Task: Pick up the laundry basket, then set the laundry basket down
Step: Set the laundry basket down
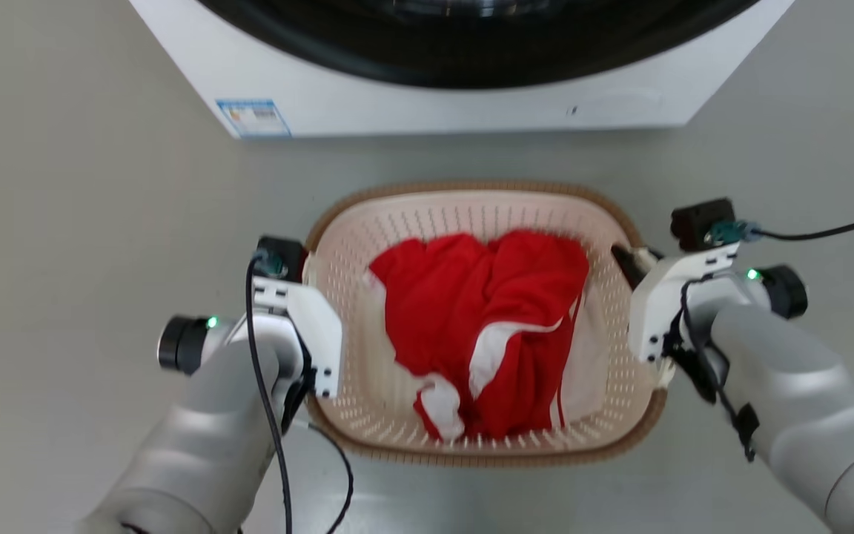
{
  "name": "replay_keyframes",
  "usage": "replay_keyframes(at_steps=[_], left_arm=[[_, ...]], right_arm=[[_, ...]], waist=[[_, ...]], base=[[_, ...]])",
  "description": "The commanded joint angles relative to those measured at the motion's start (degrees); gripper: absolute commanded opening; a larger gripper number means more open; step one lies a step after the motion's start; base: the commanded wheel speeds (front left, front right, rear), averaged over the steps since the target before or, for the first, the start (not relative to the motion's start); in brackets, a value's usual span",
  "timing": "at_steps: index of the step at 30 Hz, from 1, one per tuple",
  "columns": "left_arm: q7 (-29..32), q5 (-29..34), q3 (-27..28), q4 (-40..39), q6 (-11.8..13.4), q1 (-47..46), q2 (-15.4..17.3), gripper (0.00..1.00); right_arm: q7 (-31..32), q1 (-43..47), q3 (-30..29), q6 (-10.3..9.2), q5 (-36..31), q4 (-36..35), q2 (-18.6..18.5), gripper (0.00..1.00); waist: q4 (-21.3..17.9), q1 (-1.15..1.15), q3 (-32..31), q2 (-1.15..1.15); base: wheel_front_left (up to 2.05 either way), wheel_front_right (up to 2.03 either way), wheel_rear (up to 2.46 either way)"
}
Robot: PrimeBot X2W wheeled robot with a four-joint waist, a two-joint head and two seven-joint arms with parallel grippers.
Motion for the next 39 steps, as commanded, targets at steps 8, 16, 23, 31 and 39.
replay_keyframes(at_steps=[8,16,23,31,39], left_arm=[[-3.72,1.22,0.42,-1.83,1.96,-6.55,0.9,0.0],[-6.03,1.12,0.03,-3.42,3.52,-11.73,0.87,0.0],[-9.04,-0.04,0.59,-4.35,4.81,-15.51,0.86,0.0],[-10.73,-1.03,0.17,-4.66,5.33,-17.95,0.86,0.0],[-11.88,-2.0,-1.05,-4.06,5.25,-18.81,0.85,0.0]], right_arm=[[-5.61,-4.49,1.16,0.99,-2.15,0.19,-1.77,0.0],[-7.52,-9.51,1.44,0.99,-2.96,0.0,-3.46,0.0],[-8.73,-13.77,1.25,0.99,-4.3,-0.09,-4.4,0.0],[-9.24,-15.75,-0.05,0.99,-5.77,-0.67,-4.93,0.0],[-9.29,-15.44,-4.19,0.99,-8.02,-2.43,-5.67,0.0]], waist=[[1.28,-0.01,10.34,0.0],[1.37,-0.01,18.23,0.0],[0.92,-0.01,23.42,0.0],[1.08,-0.01,26.04,0.0],[0.89,-0.01,27.01,0.0]], base=[[0.0,0.0,0.0],[0.0,0.0,0.0],[0.0,0.0,0.0],[0.0,0.0,0.0],[0.0,0.0,0.0]])
